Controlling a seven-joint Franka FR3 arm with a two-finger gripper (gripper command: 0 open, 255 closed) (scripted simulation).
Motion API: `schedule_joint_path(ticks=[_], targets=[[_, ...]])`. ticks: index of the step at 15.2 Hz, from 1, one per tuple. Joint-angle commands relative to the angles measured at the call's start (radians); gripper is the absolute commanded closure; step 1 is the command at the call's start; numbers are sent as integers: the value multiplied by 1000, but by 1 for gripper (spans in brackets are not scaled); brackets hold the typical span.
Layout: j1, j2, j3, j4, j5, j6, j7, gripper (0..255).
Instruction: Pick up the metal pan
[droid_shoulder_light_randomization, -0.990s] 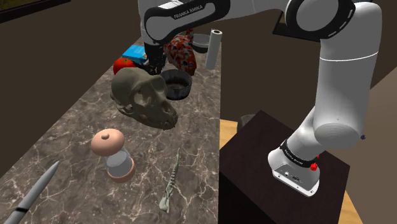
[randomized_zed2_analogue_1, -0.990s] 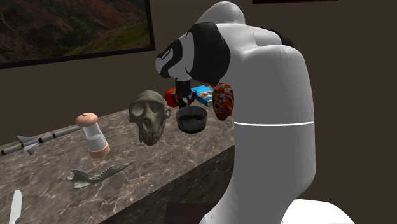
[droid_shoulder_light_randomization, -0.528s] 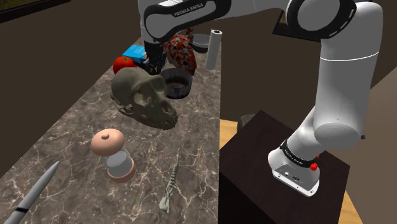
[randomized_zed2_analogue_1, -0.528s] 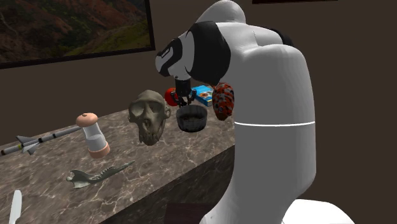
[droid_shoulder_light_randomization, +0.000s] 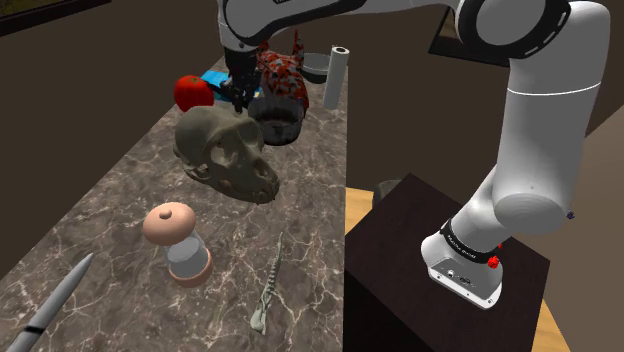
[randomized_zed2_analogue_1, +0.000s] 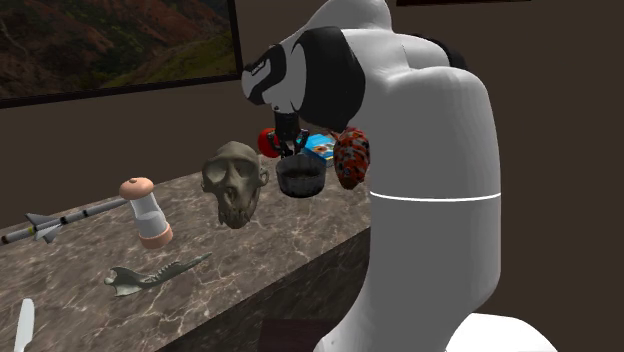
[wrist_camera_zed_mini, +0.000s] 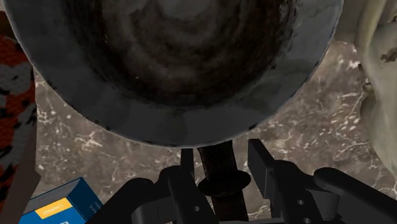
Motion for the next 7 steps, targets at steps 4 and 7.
schedule_joint_path(ticks=[4, 7], targets=[[1, -15, 3, 49, 5, -63, -4, 255], [1, -18, 3, 61, 6, -77, -5, 255]])
